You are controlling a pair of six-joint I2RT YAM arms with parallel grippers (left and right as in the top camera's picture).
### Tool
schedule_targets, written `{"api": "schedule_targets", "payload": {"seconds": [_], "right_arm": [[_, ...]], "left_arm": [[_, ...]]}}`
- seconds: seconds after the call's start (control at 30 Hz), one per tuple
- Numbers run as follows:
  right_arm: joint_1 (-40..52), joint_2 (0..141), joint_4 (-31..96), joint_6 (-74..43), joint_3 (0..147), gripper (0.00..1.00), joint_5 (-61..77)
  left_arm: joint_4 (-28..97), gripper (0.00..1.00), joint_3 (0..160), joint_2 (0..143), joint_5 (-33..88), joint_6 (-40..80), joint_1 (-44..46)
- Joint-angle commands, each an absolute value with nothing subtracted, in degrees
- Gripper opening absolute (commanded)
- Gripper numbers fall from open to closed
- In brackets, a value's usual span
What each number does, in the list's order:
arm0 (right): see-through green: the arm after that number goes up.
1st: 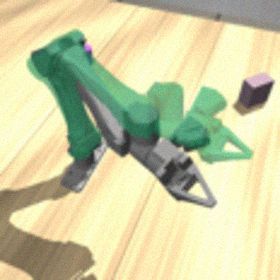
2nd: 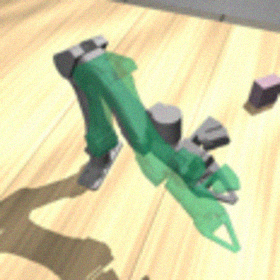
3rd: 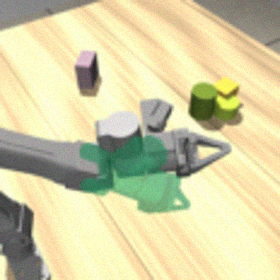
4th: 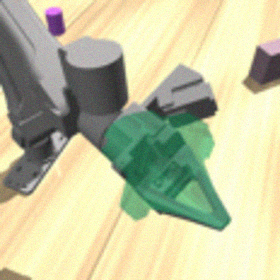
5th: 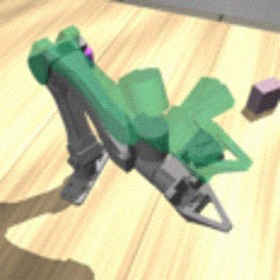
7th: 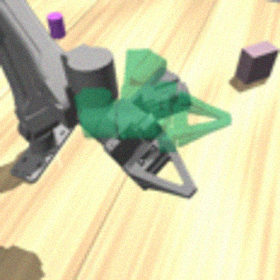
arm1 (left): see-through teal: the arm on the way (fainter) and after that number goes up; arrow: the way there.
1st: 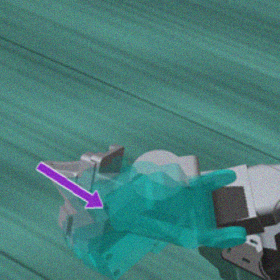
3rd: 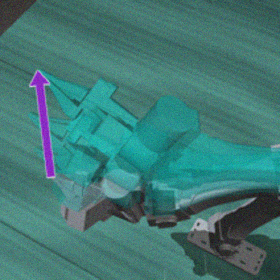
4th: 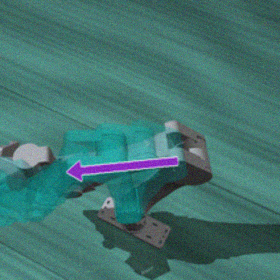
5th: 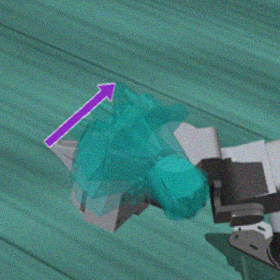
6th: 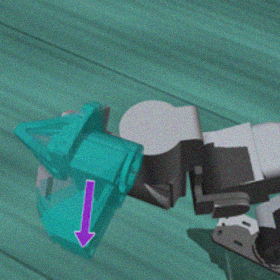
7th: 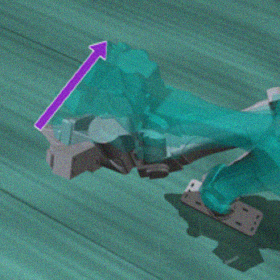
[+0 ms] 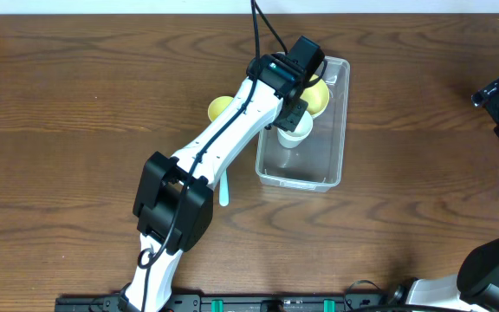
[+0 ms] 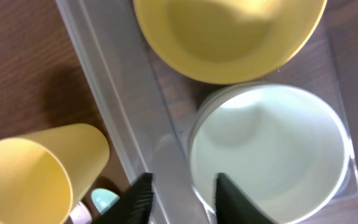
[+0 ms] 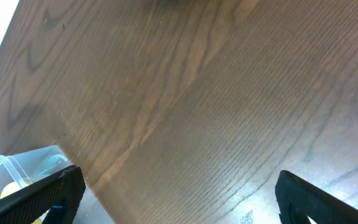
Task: Pack container
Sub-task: 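Drop the white cup into the grey cup in the container, then grasp the yellow cup with the left gripper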
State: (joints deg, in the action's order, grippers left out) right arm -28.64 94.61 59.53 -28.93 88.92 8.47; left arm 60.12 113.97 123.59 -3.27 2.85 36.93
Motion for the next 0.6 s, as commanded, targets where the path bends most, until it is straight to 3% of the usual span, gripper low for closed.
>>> {"api": "schedule_targets", "payload": {"seconds": [0.0, 0.23, 0.4, 0.57], "right_arm": [[-28.86, 94.8, 59.61, -28.64, 88.75, 0.99, 8.16], [-28.86, 94.8, 59.61, -28.67, 88.75, 0.99, 8.16], [-28.86, 94.8, 59.61, -28.64, 88.75, 0.99, 8.16], [-28.86, 94.8, 59.61, -28.64, 88.75, 0.99, 8.16]], "left_arm": [[61.1, 0.39, 115.15, 122.61, -3.92, 2.83, 37.06], [64.97, 0.53, 118.98, 113.12, -8.38, 3.66, 35.73], [69.47, 0.6, 118.93, 108.36, -10.87, 5.19, 27.35], [69.73, 0.61, 115.44, 111.74, 0.21, 6.33, 17.89]]}}
